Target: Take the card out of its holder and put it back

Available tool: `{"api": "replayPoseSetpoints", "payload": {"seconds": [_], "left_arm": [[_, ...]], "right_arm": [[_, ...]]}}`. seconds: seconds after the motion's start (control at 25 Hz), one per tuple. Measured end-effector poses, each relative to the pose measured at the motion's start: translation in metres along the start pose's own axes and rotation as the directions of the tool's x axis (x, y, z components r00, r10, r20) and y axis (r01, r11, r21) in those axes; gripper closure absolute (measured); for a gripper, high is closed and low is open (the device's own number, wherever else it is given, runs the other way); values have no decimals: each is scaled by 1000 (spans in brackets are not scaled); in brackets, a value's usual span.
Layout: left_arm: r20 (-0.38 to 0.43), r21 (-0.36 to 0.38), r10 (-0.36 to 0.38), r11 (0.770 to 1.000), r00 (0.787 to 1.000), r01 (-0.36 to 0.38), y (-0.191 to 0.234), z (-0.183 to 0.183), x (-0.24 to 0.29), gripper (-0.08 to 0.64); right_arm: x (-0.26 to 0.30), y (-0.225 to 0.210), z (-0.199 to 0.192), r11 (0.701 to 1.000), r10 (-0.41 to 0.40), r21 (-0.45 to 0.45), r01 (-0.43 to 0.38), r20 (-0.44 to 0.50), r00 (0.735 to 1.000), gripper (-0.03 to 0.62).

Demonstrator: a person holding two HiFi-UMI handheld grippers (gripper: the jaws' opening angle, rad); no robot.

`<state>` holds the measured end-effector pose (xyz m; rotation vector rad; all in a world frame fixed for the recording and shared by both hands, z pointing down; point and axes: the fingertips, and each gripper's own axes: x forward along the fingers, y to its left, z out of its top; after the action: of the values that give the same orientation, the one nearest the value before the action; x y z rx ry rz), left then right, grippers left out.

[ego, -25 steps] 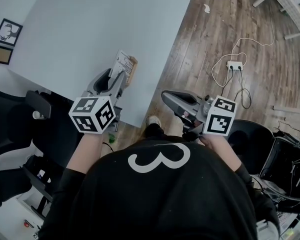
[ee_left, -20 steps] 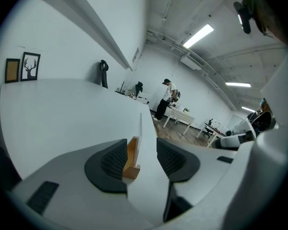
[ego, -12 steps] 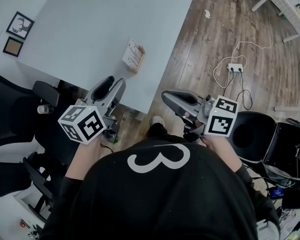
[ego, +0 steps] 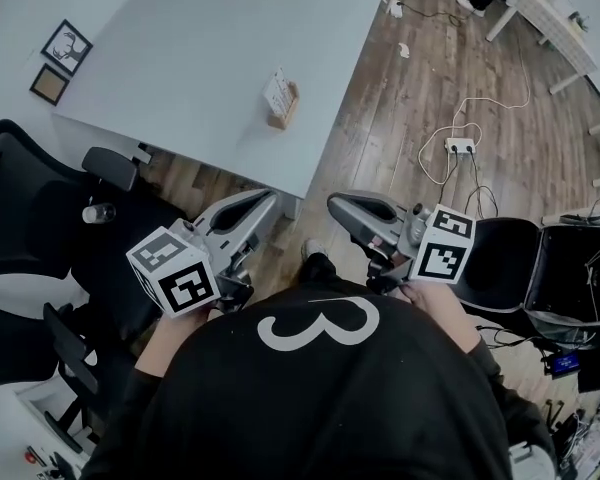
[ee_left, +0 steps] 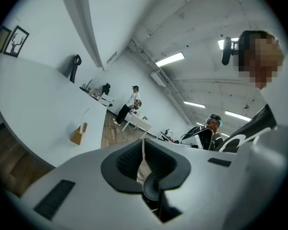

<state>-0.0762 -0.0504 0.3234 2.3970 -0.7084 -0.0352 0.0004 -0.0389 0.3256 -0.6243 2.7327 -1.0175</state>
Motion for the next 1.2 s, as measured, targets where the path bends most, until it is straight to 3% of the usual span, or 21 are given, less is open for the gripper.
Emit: {"api": "replayPoseSetpoints", "payload": {"seconds": [0.48, 1.2], "left_arm": [[44, 9, -53, 999, 998, 53, -50, -18, -46, 541], [78, 15, -38, 999, 996, 37, -67, -26, -80, 541]], "right_arm": [[-18, 67, -28, 998, 22, -56, -20, 43, 999, 583], [-15, 98, -46, 995, 35, -99, -33, 16, 999, 583]]}}
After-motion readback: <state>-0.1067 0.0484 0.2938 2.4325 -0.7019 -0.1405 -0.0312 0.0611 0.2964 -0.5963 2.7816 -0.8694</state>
